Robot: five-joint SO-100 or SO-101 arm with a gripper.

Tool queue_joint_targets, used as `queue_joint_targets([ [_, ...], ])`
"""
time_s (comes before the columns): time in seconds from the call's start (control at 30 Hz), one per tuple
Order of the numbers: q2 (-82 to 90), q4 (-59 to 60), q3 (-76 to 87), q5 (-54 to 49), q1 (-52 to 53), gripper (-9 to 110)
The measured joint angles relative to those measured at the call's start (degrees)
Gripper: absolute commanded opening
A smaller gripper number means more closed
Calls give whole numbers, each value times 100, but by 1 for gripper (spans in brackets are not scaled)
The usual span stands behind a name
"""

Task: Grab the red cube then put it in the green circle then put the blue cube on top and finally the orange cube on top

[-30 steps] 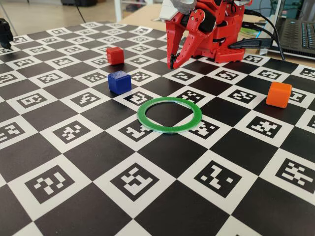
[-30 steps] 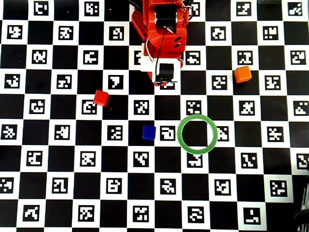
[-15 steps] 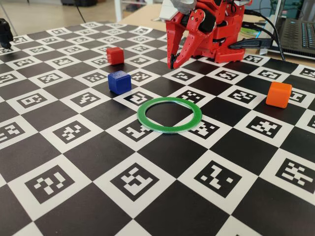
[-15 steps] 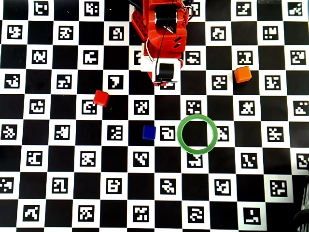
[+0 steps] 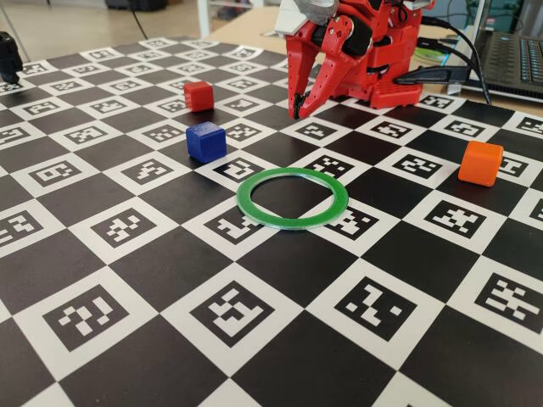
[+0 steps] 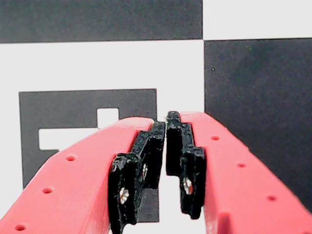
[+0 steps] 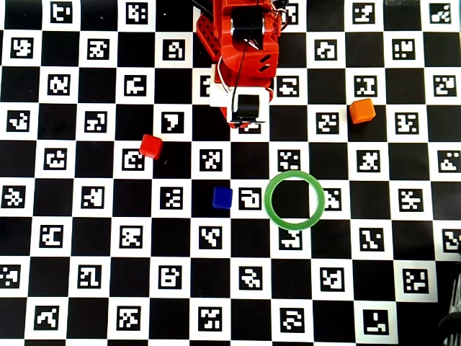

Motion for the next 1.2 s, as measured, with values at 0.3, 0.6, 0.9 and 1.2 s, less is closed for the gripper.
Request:
queue_joint_targets([
  [0.3, 0, 0, 0, 0, 0, -4],
  [0.6, 0, 0, 0, 0, 0, -4],
  [0.9, 0, 0, 0, 0, 0, -4],
  [1.2, 0, 0, 0, -35, 62, -4],
])
